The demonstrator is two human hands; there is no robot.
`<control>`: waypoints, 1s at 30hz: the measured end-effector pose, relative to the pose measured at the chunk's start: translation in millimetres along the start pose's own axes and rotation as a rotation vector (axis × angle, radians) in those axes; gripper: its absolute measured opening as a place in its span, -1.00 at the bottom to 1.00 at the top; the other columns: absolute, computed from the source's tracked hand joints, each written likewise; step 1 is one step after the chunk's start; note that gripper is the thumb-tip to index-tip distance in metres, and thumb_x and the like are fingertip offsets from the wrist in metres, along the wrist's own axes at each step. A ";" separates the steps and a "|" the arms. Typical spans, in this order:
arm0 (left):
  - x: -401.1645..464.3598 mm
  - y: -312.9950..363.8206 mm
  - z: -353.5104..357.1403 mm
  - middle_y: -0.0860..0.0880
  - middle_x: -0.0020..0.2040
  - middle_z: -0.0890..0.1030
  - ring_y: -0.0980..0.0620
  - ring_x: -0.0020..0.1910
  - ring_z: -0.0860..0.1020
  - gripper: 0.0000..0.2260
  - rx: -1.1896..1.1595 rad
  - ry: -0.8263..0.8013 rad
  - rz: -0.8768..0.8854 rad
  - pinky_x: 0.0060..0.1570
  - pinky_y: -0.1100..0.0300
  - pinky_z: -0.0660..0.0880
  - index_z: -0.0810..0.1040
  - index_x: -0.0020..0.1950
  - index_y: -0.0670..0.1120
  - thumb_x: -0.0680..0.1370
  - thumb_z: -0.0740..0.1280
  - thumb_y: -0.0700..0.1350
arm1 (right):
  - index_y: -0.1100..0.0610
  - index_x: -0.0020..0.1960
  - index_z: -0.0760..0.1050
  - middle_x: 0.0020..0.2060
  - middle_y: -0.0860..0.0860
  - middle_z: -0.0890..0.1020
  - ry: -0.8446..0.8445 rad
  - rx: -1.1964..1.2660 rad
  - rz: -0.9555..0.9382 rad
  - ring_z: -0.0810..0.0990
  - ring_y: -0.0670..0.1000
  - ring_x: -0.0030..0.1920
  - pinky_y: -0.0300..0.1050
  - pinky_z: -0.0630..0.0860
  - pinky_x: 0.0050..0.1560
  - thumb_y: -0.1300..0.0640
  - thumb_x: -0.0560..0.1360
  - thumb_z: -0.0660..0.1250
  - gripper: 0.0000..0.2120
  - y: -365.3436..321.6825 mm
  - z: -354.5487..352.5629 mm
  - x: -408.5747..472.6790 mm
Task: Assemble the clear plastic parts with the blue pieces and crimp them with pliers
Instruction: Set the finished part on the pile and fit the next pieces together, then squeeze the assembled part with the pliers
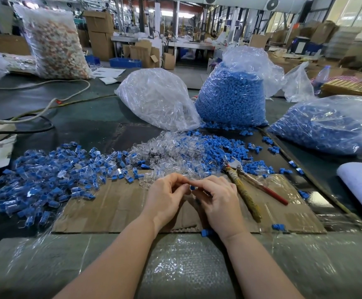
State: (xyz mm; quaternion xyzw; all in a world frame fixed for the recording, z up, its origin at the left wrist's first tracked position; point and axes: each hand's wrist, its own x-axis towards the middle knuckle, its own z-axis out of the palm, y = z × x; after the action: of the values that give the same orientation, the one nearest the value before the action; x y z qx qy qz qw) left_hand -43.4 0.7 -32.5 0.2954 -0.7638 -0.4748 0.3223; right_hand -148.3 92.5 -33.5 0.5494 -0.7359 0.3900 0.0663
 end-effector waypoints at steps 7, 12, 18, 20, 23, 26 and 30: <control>-0.8 1.8 -0.4 0.03 -0.26 0.64 0.18 -0.29 0.59 -0.80 0.021 0.002 0.009 -0.27 0.44 0.47 0.54 -0.19 0.07 0.48 0.39 -0.25 | 0.00 -0.01 0.64 -0.18 -0.09 0.61 0.021 -0.008 -0.024 0.51 -0.02 -0.11 -0.01 0.33 -0.04 0.05 0.43 0.42 -0.85 1.4 1.1 -0.5; -0.3 -0.1 -0.8 0.06 -0.26 0.61 0.23 -0.29 0.55 -0.85 0.051 -0.003 -0.002 -0.27 0.46 0.45 0.55 -0.15 0.01 0.47 0.39 -0.25 | 0.04 0.00 0.63 -0.18 -0.08 0.61 0.036 -0.034 -0.020 0.53 -0.01 -0.10 -0.01 0.35 -0.02 0.12 0.39 0.47 -0.82 0.5 3.1 -1.4; 0.7 -1.1 0.6 -0.07 -0.20 0.64 -0.02 -0.15 0.63 -0.87 0.003 0.001 -0.050 -0.07 0.18 0.57 0.54 -0.15 -0.01 0.48 0.39 -0.24 | 0.09 0.09 0.57 -0.02 -0.02 0.59 0.204 -0.122 0.164 0.50 0.03 0.05 -0.04 0.30 0.10 0.18 0.47 0.36 -0.80 5.7 -1.2 1.0; 0.7 -1.2 0.1 -0.07 -0.18 0.63 -0.01 -0.14 0.63 -0.88 0.001 -0.006 -0.055 -0.08 0.20 0.57 0.54 -0.14 -0.02 0.48 0.38 -0.24 | 0.08 0.23 0.49 0.12 0.02 0.54 0.229 -0.278 0.357 0.44 0.04 0.17 -0.03 0.22 0.21 0.13 0.53 0.28 -0.73 11.8 -7.9 3.7; 1.4 -0.9 -0.7 -0.07 -0.18 0.62 0.00 -0.14 0.62 -0.88 -0.003 -0.008 -0.059 -0.13 0.28 0.55 0.54 -0.13 -0.03 0.49 0.37 -0.25 | 0.09 0.46 0.19 0.38 0.14 0.34 0.026 -0.568 0.694 0.27 0.13 0.39 0.20 0.08 0.39 -0.03 0.57 0.15 -0.51 22.8 -22.0 10.3; 1.8 0.3 -0.5 -0.08 -0.16 0.63 -0.03 -0.12 0.61 -0.90 -0.012 0.002 -0.064 -0.10 0.26 0.56 0.55 -0.11 -0.05 0.48 0.37 -0.25 | 0.07 0.54 -0.06 0.51 0.16 0.09 -0.215 -0.583 0.897 0.05 0.17 0.50 0.35 -0.11 0.39 -0.19 0.59 -0.04 -0.38 34.1 -34.9 16.2; 2.6 1.5 -1.3 -0.11 -0.16 0.64 -0.02 -0.13 0.62 -0.91 -0.049 0.020 -0.071 -0.06 0.20 0.57 0.55 -0.11 -0.07 0.48 0.38 -0.25 | 0.04 0.54 -0.08 0.51 0.13 0.07 -0.326 -0.547 0.918 0.04 0.17 0.49 0.36 -0.14 0.39 -0.17 0.59 -0.03 -0.40 43.0 -43.0 20.5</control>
State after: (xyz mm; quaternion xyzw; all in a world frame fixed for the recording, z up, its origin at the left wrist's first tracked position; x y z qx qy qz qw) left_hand -44.1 -1.3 -30.1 0.3189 -0.7378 -0.5015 0.3201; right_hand -207.4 108.7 -14.7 0.1885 -0.9748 0.0839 -0.0850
